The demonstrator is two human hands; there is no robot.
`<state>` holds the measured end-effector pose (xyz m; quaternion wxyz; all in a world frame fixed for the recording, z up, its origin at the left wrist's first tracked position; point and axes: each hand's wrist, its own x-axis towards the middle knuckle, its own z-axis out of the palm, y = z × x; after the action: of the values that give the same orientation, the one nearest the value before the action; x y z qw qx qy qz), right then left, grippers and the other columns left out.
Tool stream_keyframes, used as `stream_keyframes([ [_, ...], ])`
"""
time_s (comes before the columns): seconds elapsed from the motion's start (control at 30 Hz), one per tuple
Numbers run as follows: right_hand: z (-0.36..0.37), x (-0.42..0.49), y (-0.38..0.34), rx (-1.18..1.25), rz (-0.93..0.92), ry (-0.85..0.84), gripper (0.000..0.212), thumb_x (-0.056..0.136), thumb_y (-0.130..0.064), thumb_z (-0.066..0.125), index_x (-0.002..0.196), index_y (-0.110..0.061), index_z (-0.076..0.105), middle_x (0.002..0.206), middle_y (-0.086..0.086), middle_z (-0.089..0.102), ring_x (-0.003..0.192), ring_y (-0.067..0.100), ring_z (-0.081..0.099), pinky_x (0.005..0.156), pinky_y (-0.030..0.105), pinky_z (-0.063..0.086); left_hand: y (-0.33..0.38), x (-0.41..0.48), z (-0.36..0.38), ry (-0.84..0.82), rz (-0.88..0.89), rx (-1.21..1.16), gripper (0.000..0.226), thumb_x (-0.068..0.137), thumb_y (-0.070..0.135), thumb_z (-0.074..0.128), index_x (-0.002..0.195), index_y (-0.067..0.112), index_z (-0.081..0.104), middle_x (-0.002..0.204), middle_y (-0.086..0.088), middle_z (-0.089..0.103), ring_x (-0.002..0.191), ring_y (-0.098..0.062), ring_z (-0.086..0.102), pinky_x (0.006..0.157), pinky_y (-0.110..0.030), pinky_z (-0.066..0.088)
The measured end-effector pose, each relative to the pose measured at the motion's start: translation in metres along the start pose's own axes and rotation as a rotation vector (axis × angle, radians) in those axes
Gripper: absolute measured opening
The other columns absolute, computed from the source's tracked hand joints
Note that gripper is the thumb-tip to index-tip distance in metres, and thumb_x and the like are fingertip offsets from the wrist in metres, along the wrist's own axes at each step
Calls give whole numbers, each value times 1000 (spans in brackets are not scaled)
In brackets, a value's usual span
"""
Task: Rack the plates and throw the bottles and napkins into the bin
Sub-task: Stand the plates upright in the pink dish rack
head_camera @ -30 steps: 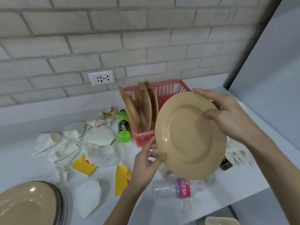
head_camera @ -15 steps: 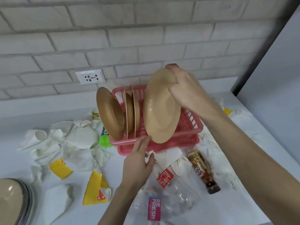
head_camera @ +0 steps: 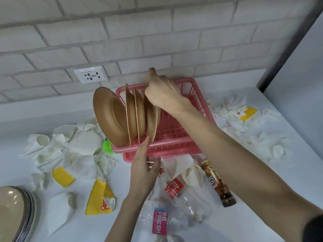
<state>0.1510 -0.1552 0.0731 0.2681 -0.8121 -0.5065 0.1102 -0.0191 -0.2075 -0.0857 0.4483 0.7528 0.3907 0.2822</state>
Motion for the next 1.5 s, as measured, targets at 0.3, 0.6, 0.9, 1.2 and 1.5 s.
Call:
stream_keyframes([
  [0.3,27,19,0,-18,17,-80,38,102,-29,34,133,-9,38,118,19,53,109,38,53,77,39,34,0,8,-1,-16,-44,-59,67,89,-2,63,149,19,41,131,-4,58,73,-4,63,65,-10,48],
  [0.6,40,26,7,9,-34,-101,35,99,-35,35,124,-12,43,96,7,54,84,28,51,71,36,38,1,3,-7,30,-62,-90,61,90,-2,61,145,18,47,124,-16,63,69,-1,64,63,-10,48],
  [0.9,45,32,17,109,-65,-92,30,95,-42,34,109,-16,41,85,8,56,79,30,55,66,38,37,2,-6,-14,71,-12,-68,55,89,1,61,139,24,55,137,6,60,74,-6,69,74,-22,56],
  [1.2,54,23,25,113,-71,-57,43,97,-34,34,133,-10,37,95,16,59,86,35,57,70,38,37,3,-22,-29,100,-69,-87,38,90,-4,58,111,25,72,106,13,72,77,-11,72,65,-25,56],
  [1.5,48,-3,13,-6,-70,116,54,101,-42,37,145,-12,32,136,20,41,116,40,50,90,46,46,-7,-30,-63,15,-91,-64,30,93,-6,56,95,17,74,87,9,74,77,-9,73,63,-21,52],
])
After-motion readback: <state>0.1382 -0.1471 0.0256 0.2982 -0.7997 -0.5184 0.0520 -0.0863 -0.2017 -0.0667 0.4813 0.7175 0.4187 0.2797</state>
